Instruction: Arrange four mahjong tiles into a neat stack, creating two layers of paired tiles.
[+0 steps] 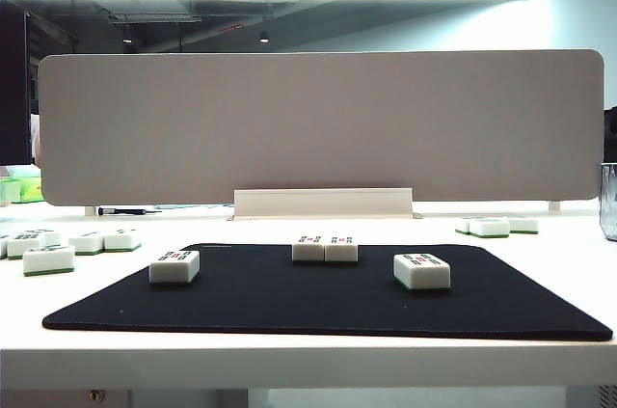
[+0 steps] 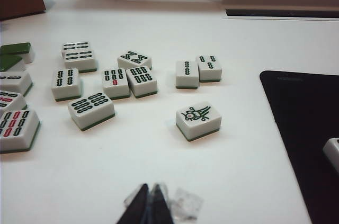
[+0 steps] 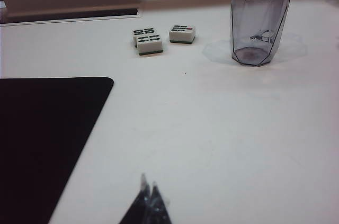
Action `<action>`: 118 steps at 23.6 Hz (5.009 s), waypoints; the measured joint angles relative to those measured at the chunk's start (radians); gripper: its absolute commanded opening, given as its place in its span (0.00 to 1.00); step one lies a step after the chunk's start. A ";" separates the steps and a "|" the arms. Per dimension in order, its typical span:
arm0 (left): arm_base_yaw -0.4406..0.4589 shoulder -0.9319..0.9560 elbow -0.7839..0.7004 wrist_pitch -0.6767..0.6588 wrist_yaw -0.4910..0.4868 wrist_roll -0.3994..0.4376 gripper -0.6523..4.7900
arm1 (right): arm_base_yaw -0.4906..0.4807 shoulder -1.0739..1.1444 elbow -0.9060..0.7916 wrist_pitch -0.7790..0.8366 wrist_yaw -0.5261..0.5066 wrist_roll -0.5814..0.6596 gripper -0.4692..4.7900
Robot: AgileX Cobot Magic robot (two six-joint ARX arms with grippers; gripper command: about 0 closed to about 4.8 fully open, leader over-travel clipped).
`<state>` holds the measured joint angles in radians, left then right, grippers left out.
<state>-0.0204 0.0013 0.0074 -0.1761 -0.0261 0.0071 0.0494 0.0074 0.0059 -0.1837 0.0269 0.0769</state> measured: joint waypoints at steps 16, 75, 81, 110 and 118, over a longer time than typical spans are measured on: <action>0.000 0.000 0.000 0.000 0.008 0.000 0.11 | 0.000 0.000 0.000 0.000 0.000 0.000 0.09; 0.000 0.000 0.000 0.000 0.008 -0.002 0.11 | 0.000 0.005 1.033 -1.146 -0.613 0.008 0.09; 0.000 0.001 0.017 -0.029 0.058 -0.064 0.11 | 0.000 0.005 1.048 -1.146 -0.614 0.008 0.09; 0.000 0.737 0.819 -0.093 0.383 -0.009 0.11 | 0.000 0.005 1.048 -1.180 -0.606 0.008 0.09; -0.103 1.146 1.125 -0.314 0.405 0.078 0.11 | 0.000 0.005 1.047 -1.184 -0.605 0.005 0.09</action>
<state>-0.1230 1.1473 1.1320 -0.4900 0.3786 0.0849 0.0498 0.0124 1.0531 -1.3682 -0.5777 0.0814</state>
